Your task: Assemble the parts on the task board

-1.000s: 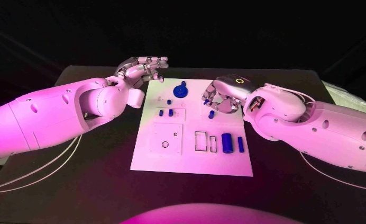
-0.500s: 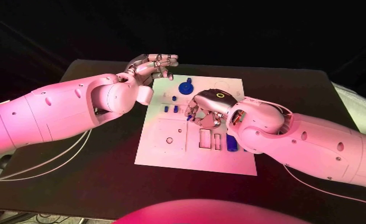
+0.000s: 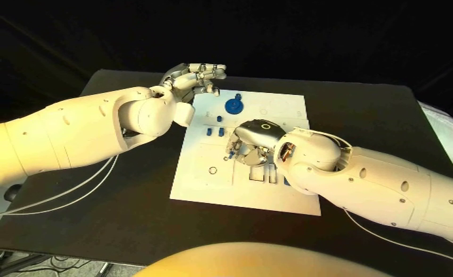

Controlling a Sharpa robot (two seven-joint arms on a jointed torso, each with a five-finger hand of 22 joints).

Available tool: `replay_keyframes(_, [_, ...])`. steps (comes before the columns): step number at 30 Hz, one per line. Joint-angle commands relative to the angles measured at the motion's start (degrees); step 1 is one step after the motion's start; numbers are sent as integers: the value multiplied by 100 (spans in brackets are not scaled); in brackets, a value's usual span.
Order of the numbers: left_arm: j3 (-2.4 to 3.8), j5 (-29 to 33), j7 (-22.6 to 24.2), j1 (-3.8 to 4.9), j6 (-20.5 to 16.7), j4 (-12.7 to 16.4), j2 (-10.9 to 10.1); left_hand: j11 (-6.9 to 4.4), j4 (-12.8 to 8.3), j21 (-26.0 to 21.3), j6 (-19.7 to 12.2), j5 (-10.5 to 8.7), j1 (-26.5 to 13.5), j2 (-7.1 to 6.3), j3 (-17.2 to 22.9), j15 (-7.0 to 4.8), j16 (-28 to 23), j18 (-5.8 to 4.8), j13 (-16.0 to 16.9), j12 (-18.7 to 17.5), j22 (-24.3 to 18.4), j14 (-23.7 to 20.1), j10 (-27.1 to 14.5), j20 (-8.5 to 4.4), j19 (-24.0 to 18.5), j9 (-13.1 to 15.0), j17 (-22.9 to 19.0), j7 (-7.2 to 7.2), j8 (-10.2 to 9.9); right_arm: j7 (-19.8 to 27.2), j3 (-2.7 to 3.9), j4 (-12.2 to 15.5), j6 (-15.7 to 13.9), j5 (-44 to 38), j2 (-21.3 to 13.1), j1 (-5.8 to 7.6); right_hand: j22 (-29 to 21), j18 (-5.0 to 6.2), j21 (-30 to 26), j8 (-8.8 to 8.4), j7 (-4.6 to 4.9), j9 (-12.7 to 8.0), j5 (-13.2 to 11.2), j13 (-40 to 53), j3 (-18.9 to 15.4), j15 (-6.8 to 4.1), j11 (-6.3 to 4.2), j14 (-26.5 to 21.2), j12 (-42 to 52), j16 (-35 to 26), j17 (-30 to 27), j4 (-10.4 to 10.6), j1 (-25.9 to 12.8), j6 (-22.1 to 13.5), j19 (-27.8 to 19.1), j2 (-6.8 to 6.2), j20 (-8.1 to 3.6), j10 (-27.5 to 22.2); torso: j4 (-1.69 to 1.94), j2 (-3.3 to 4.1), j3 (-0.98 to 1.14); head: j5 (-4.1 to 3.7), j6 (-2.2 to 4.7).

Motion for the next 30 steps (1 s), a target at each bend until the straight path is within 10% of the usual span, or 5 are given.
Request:
replay_keyframes(1, [3,-22,45,0,123,15,12,0,-20,-37,-23,39,13,50,1,-4,-21,66,9,31,-8,-44,-48,2,32,-6,-5,13,16,33,-1,-22,133,-61,43,-21,2,25,31,40,31,11,31,-2,30,-10,30,242,-25,33,10,-4,-26,-2,38,48,-7,14,0,0,3,13,-13])
replay_keyframes(30, [3,-26,-5,0,182,7,26,6,-27,-48,-35,43,15,55,-6,0,-22,65,10,45,-16,-49,-68,4,35,-9,-16,21,15,-294,-20,-144,417,-298,303,-82,7,24,41,11,39,18,-50,-39,-10,3,43,245,-82,49,17,25,-133,-39,40,14,4,1,3,-2,-4,36,-58])
